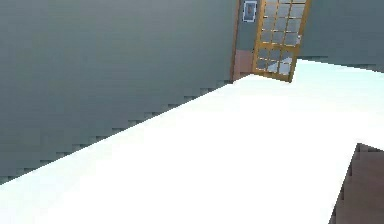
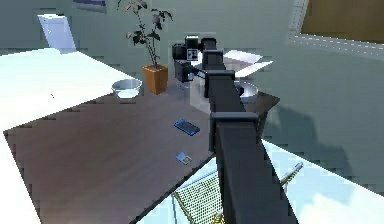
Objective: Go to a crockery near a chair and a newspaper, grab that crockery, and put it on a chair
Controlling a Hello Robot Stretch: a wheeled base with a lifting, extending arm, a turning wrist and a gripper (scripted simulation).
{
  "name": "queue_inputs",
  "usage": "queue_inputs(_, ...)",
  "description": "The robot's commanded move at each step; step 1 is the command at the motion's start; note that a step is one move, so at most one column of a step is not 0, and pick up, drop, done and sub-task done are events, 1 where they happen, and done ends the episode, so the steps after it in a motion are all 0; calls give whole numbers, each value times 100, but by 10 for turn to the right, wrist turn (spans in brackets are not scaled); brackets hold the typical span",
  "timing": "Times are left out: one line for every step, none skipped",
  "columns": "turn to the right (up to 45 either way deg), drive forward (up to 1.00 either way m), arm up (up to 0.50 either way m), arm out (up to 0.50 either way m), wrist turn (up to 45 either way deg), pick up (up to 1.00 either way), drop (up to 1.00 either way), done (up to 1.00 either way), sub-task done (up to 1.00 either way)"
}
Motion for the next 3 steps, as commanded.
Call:
queue_inputs(0, 0, 0, 0, 0, 0, 100, 0, 0)
queue_inputs(0, 0, 0, -10, 0, 0, 0, 0, 0)
queue_inputs(0, 0, 0, 0, 0, 0, 0, 100, 0)
